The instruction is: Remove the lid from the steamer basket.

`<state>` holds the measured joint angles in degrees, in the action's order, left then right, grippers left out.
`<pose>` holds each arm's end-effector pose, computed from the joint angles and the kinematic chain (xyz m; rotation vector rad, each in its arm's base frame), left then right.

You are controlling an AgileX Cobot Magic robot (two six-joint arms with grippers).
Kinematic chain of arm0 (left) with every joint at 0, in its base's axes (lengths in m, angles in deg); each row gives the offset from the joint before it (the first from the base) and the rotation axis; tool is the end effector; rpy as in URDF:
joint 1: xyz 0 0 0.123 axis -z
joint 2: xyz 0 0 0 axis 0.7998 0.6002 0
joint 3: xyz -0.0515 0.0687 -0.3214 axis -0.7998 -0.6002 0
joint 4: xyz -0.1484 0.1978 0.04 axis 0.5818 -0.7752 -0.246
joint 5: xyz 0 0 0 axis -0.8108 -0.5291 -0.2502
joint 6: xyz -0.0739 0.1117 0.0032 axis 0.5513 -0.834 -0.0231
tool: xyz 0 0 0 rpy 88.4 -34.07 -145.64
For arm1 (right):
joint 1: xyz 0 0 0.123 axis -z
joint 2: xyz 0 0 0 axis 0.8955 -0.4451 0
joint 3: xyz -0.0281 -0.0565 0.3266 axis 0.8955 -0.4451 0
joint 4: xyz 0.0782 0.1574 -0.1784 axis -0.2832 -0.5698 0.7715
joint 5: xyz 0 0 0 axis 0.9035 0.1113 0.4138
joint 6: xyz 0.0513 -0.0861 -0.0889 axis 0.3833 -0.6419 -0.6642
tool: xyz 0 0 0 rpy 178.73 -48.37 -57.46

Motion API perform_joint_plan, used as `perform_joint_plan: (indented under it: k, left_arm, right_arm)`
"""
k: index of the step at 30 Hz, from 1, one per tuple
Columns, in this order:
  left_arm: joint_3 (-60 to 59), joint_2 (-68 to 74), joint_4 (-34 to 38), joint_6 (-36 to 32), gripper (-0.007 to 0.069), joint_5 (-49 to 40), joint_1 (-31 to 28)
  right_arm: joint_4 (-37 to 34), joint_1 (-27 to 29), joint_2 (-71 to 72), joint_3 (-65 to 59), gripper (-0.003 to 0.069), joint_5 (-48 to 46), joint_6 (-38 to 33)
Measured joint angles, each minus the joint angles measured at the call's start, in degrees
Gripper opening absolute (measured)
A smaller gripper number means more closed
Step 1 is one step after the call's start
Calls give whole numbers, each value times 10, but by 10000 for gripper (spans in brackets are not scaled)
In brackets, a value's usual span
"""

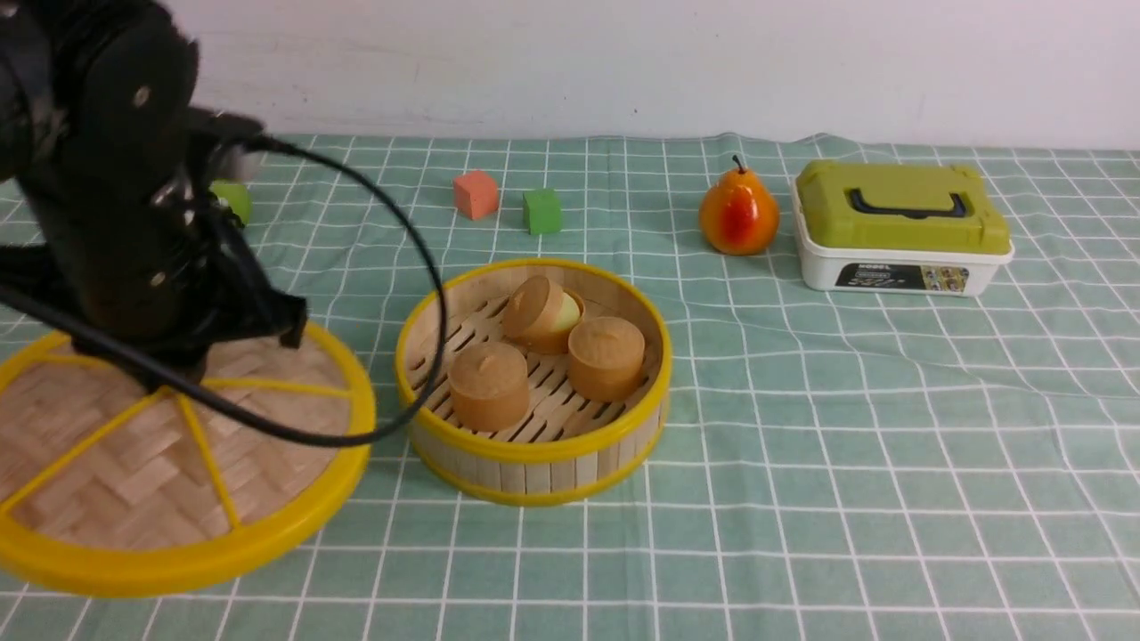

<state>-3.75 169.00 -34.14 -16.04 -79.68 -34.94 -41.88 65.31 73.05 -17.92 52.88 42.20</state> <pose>0.3095 -0.0591 0.3248 -0.0488 2.7405 0.2699 0.0437 -0.0001 0.1592 0.1646 1.8732 0.0912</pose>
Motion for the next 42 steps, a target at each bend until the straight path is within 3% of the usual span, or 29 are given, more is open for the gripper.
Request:
perform_joint_plan:
  k: [1, 5, 14, 25, 32, 37, 42]
  left_arm:
    - [-40, 2, 8, 18, 115, 46, -34]
    - [-89, 25, 22, 49, 115, 136, -81]
    - [-97, 114, 31, 57, 115, 257, -84]
    - [-97, 149, 51, 72, 115, 316, -84]
    - [-89, 149, 78, 72, 164, 297, -85]
    - [-19, 139, 95, 72, 263, 190, -85]
    - [40, 113, 95, 62, 265, 127, -85]
  right_arm:
    - [0, 0, 0, 0, 241, 0, 0]
    - [0, 0, 0, 0, 241, 0, 0]
    - [0, 0, 0, 0, 241, 0, 0]
    - [0, 0, 0, 0, 241, 0, 0]
    - [0, 0, 0, 0, 241, 0, 0]
    - [0, 0, 0, 0, 241, 0, 0]
    - [0, 0, 0, 0, 241, 0, 0]
